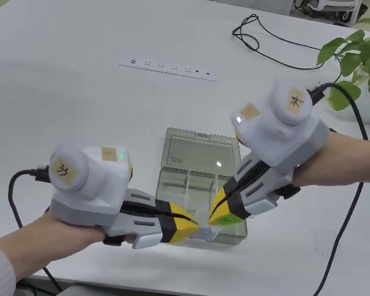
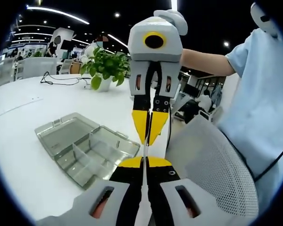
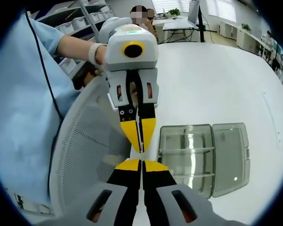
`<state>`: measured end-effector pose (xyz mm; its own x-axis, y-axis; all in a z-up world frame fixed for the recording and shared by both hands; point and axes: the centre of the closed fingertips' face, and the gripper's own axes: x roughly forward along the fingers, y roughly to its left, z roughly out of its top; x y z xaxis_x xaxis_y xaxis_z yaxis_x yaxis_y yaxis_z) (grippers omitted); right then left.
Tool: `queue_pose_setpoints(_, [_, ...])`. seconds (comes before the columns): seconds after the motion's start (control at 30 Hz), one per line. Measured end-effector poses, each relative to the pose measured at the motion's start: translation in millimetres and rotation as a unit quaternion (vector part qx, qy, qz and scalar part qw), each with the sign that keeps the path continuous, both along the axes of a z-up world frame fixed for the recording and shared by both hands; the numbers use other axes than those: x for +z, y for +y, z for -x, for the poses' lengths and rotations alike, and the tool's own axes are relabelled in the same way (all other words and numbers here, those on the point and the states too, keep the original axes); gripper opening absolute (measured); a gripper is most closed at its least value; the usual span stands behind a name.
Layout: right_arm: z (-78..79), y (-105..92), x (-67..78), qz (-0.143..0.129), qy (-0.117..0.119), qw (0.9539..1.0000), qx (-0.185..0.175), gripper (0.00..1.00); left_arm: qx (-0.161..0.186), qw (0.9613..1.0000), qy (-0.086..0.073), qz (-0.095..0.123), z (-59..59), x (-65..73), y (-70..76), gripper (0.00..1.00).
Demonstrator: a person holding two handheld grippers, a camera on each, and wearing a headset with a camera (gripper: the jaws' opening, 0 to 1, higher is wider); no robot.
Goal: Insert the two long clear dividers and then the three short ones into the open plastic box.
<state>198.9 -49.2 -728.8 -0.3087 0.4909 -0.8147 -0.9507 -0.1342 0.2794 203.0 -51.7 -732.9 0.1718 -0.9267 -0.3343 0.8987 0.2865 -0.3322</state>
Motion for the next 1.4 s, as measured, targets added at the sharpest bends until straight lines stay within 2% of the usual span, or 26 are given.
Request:
queue_pose_setpoints(0.03, [-0.8, 0.4, -0.4, 0.005, -0.008, 0.9999, 0.005, 0.02, 0.000, 1.0000, -0.002, -0.004, -0.3, -0.8, -0.2, 0.00])
queue_pose_setpoints(0.17, [0.4, 0.7, -2.4, 0.021, -0.013, 0.9996, 0.015, 0.02, -0.002, 0.9999, -0.004, -0.009, 0.0, -3.2, -0.6, 0.00])
queue_pose_setpoints(0.43, [-5.2, 1.4, -4.8, 0.033, -0.024, 0.9990, 0.020, 0.02, 0.017, 0.9996, -0.010, -0.020, -6.0, -6.3, 3.7, 0.00])
queue_pose_setpoints(0.53, [-10.8, -0.2, -5.8, 0.038, -0.031, 0.9987, 0.017, 0.02, 0.029, 0.9989, -0.017, -0.031, -10.4, -9.2, 7.8, 0.11])
queue_pose_setpoints(0.6, [-14.7, -1.3, -5.9, 0.040, -0.031, 0.9986, 0.012, 0.02, 0.033, 0.9986, -0.022, -0.036, -12.4, -10.3, 10.9, 0.15])
queue_pose_setpoints(0.7, [-18.4, -2.9, -6.5, 0.043, -0.037, 0.9984, 0.008, 0.02, 0.046, 0.9974, -0.035, -0.043, -16.9, -10.6, 16.4, 0.25])
queue_pose_setpoints(0.77, [-21.5, -4.0, -7.0, 0.046, -0.042, 0.9980, 0.007, 0.02, 0.054, 0.9967, -0.031, -0.053, -18.7, -14.0, 20.6, 0.34])
queue_pose_setpoints(0.83, [-26.8, -5.2, -8.7, 0.049, -0.047, 0.9977, 0.003, 0.02, 0.061, 0.9956, -0.038, -0.060, -21.9, -15.9, 25.0, 0.40])
queue_pose_setpoints(0.9, [-34.3, -6.0, -9.7, 0.053, -0.053, 0.9971, -0.009, 0.02, 0.069, 0.9948, -0.039, -0.064, -23.2, -17.0, 29.1, 0.45])
queue_pose_setpoints(0.93, [-40.5, -6.5, -10.5, 0.058, -0.058, 0.9963, -0.026, 0.02, 0.073, 0.9945, -0.040, -0.065, -23.9, -17.2, 31.0, 0.48])
queue_pose_setpoints(1.0, [-46.0, -6.8, -10.8, 0.061, -0.062, 0.9956, -0.035, 0.02, 0.082, 0.9931, -0.044, -0.071, -25.9, -18.9, 35.7, 0.54])
queue_pose_setpoints(1.17, [-59.6, -6.8, -11.8, 0.063, -0.077, 0.9936, -0.053, 0.02, 0.108, 0.9883, -0.057, -0.092, -31.3, -23.9, 48.9, 0.75])
queue_pose_setpoints(1.33, [-69.5, -6.3, -13.4, 0.064, -0.083, 0.9926, -0.060, 0.02, 0.140, 0.9831, -0.060, -0.102, -38.5, -26.3, 60.9, 0.96])
queue_pose_setpoints(1.37, [-70.8, -6.2, -13.8, 0.065, -0.082, 0.9926, -0.061, 0.02, 0.149, 0.9809, -0.061, -0.110, -40.6, -27.9, 65.2, 1.00])
queue_pose_setpoints(1.4, [-71.4, -6.2, -13.9, 0.065, -0.083, 0.9926, -0.060, 0.02, 0.150, 0.9804, -0.063, -0.111, -40.9, -28.2, 66.8, 1.00])
